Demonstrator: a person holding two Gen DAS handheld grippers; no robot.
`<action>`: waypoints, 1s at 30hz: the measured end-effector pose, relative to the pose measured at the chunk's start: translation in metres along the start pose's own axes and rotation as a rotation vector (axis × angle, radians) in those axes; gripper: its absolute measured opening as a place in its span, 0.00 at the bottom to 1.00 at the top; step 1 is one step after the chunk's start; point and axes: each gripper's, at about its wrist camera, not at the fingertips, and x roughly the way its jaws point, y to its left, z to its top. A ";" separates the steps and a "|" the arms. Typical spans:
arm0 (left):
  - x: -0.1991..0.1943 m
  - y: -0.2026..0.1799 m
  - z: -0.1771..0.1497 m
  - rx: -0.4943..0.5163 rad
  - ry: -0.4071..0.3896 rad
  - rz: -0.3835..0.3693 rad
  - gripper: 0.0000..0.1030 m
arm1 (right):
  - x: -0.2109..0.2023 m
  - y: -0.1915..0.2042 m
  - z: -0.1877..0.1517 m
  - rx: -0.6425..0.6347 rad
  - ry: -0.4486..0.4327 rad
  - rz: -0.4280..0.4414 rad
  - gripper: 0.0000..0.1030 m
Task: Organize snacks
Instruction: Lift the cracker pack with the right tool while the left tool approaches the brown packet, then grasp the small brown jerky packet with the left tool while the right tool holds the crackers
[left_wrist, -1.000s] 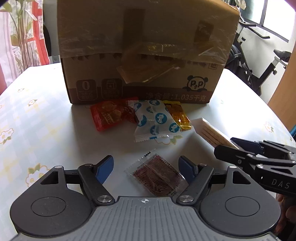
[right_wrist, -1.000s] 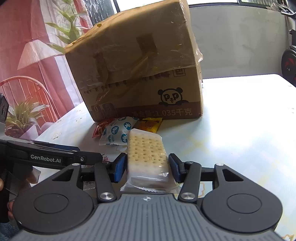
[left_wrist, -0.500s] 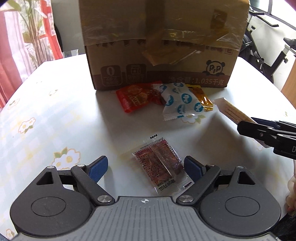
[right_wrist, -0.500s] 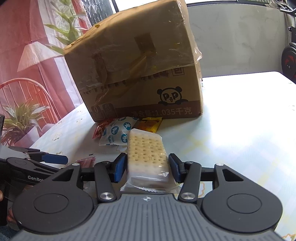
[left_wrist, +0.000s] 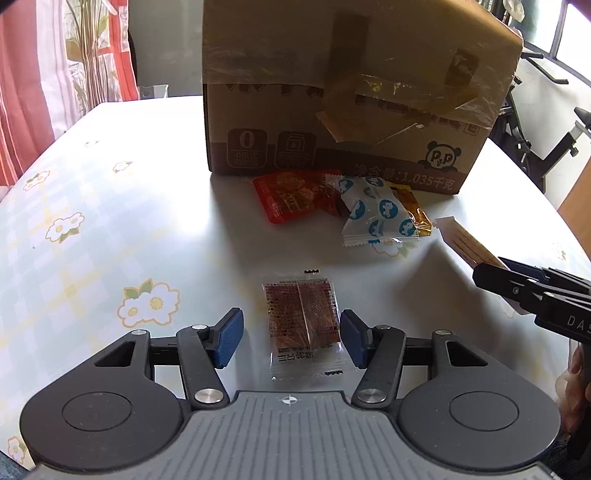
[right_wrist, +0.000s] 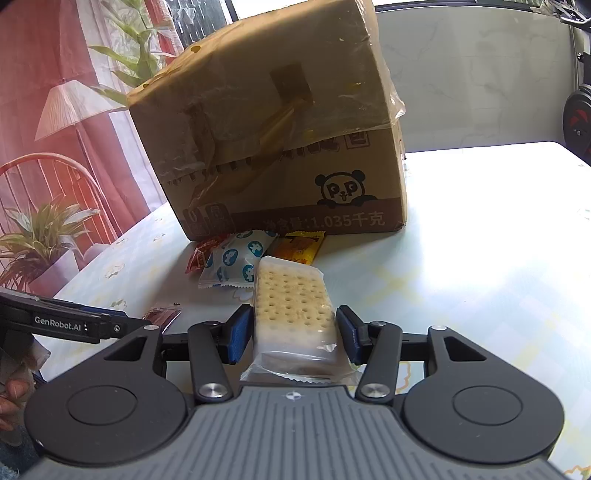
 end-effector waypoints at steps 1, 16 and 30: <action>0.001 -0.003 0.000 0.008 -0.006 -0.009 0.59 | 0.000 0.000 0.000 0.000 -0.001 -0.001 0.51; 0.002 -0.020 -0.010 0.077 -0.091 0.025 0.40 | 0.004 0.001 0.000 -0.005 0.033 0.003 0.51; -0.007 -0.019 -0.009 0.056 -0.141 -0.033 0.40 | 0.006 0.001 0.000 -0.009 0.044 -0.002 0.51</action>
